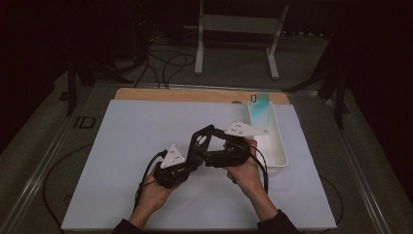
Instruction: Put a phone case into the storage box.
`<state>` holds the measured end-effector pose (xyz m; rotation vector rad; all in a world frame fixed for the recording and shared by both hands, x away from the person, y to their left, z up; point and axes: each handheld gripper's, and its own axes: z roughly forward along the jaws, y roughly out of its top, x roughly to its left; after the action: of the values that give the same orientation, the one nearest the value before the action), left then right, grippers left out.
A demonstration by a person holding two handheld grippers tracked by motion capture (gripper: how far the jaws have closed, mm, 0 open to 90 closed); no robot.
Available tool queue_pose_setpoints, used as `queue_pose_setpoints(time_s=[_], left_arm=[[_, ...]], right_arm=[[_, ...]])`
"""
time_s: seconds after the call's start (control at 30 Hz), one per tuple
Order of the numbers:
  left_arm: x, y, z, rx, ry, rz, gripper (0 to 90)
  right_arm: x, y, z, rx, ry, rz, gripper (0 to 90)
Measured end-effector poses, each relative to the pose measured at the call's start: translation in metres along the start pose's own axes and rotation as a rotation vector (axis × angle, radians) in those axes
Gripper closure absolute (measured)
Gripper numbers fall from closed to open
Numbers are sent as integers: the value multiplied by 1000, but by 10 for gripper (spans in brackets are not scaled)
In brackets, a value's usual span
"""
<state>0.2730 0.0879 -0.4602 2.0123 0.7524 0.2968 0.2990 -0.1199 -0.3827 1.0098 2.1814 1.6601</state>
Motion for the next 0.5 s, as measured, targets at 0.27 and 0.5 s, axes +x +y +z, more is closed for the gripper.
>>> queue_pose_setpoints(time_s=[0.27,0.5], left_arm=[[-7,0,4,3,-5,3,852],[-8,1,4,-9,-5,0,852]], right_arm=[[3,0,7,2,-49,33,109],[5,-2,8,0,-62,26,110]])
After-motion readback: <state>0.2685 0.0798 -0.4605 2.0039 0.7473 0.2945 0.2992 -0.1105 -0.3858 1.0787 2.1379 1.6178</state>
